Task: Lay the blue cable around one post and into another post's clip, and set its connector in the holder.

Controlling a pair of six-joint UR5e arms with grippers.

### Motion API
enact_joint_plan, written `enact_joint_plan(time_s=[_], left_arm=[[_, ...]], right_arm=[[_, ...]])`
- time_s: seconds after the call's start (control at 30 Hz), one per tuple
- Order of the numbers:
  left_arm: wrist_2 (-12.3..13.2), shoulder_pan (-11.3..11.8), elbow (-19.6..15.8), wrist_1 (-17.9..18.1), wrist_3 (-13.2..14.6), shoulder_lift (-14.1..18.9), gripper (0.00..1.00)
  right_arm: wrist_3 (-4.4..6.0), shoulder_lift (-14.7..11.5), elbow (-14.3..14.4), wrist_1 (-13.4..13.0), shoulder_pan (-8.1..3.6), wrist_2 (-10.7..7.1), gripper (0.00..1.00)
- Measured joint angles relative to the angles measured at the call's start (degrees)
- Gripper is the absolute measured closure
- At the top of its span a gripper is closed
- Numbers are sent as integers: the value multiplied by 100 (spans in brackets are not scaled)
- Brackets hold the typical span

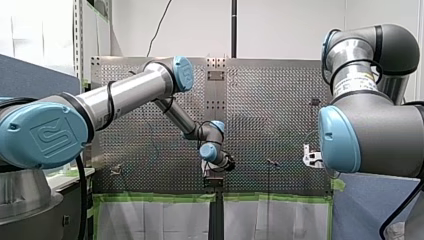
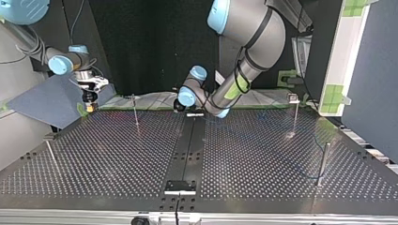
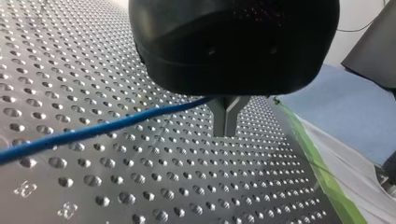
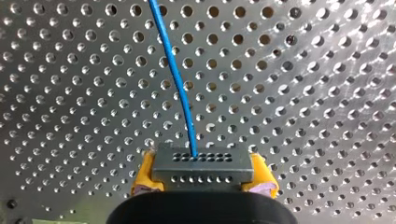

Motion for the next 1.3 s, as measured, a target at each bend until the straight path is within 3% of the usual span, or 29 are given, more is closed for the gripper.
enact_joint_plan(time_s=[0.3, 0.77, 1.13, 1.17, 1.3], left_arm=[[-77, 44, 11, 88, -85, -3, 100], [-210, 97, 14, 132, -109, 2, 100], [-77, 109, 14, 47, -59, 2, 100], [-61, 103, 14, 28, -37, 2, 91], [-24, 41, 14, -19, 95, 7, 82]], right_arm=[[29, 27, -3, -206, 16, 127, 100], [264, 38, -19, -647, 3, 378, 100], [276, 45, -36, -686, 19, 409, 100], [272, 45, -37, -679, 21, 404, 100], [258, 45, -36, -650, 27, 396, 100]])
